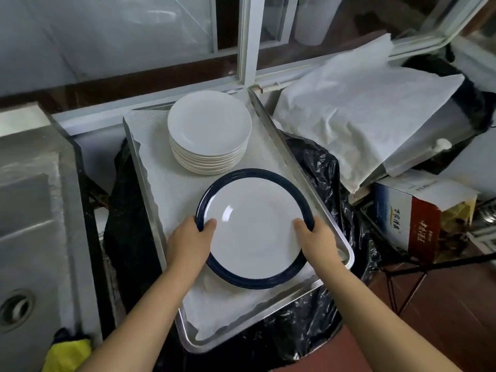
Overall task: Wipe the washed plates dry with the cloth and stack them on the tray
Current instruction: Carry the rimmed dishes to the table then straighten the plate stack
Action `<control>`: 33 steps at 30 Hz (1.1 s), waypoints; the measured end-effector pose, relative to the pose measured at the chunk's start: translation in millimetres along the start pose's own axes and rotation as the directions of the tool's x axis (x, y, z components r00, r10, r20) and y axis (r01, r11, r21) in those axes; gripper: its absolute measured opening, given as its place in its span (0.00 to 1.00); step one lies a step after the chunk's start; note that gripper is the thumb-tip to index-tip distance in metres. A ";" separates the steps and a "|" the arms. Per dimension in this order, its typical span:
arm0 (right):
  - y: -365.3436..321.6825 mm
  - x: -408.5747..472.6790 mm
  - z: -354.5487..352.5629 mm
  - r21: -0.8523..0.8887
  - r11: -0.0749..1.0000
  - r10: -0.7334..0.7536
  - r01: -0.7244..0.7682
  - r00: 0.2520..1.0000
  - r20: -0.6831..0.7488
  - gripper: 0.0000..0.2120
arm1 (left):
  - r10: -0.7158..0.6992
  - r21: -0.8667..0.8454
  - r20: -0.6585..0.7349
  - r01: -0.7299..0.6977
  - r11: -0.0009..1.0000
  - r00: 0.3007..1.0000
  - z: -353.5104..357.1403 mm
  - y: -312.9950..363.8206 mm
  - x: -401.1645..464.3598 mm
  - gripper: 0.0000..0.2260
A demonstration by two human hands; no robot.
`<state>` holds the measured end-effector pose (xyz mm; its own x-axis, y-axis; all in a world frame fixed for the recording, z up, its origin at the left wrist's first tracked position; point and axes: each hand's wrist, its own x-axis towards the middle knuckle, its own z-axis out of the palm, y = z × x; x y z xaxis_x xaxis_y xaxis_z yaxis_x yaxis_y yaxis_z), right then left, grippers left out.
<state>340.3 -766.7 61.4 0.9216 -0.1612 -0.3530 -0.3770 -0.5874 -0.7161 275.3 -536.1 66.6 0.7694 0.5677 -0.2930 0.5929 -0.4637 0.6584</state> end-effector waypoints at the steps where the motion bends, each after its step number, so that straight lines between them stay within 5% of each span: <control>1: -1.6 -7.9 -4.0 0.009 1.000 -0.010 0.011 1.000 -0.015 0.11 | 0.023 -0.015 0.002 -0.023 1.000 1.000 -5.2 1.9 -3.6 0.14; 7: -3.8 -83.8 -36.4 0.036 0.999 -0.034 0.040 0.989 -0.144 0.13 | 0.170 -0.119 0.090 -0.159 0.980 0.981 -37.5 10.8 -40.8 0.13; 15: 57.5 -221.1 -59.1 0.207 0.964 0.227 -0.167 0.924 -0.309 0.11 | 0.413 -0.047 0.327 -0.422 0.905 0.850 -42.8 6.6 -118.0 0.12; 22: 143.0 -344.6 -92.3 0.411 0.866 0.470 -0.284 0.742 -0.478 0.11 | 0.555 -0.095 0.559 -0.617 0.781 0.616 1.9 15.9 -219.3 0.11; 33: 320.6 -582.7 -143.7 0.697 0.628 0.778 -0.345 0.305 -0.550 0.12 | 0.598 -0.202 0.795 -0.884 0.422 0.103 116.9 7.2 -486.5 0.12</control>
<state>-304.4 -975.1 124.1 0.0381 -0.9420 -0.3335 -0.6190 0.2397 -0.7479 -66.9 -895.2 132.8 0.6229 -0.7594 -0.1879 -0.4782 -0.5597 0.6768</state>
